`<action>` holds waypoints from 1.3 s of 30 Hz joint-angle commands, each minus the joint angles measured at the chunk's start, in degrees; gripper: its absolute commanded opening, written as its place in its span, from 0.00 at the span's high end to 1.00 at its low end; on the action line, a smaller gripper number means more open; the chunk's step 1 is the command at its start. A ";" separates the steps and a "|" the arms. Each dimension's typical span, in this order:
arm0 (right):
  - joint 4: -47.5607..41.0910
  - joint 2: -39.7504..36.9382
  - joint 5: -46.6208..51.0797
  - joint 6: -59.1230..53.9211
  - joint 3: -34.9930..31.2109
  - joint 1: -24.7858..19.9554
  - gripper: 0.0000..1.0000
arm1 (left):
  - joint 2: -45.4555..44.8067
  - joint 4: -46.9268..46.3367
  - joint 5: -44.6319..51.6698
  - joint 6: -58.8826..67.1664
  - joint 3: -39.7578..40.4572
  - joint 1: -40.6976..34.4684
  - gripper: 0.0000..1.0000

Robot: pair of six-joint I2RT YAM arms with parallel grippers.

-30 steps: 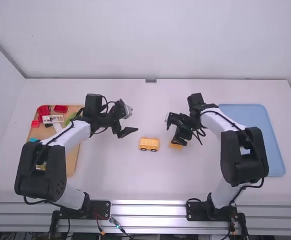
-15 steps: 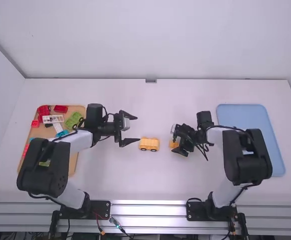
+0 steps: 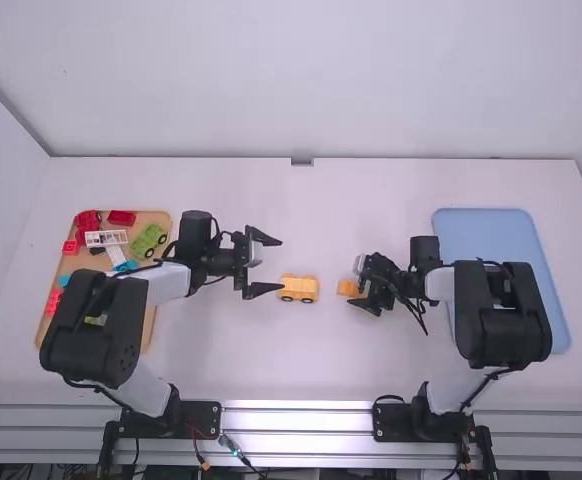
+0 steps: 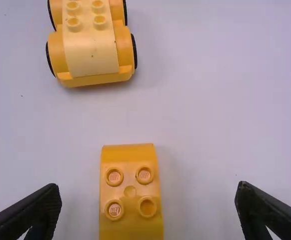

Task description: Assemble lego blocks to make yellow taxi

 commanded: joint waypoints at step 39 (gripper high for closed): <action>-8.41 6.47 -4.61 -2.36 6.16 -0.26 0.68 | 8.96 1.14 -6.54 9.22 -0.63 -5.70 0.01</action>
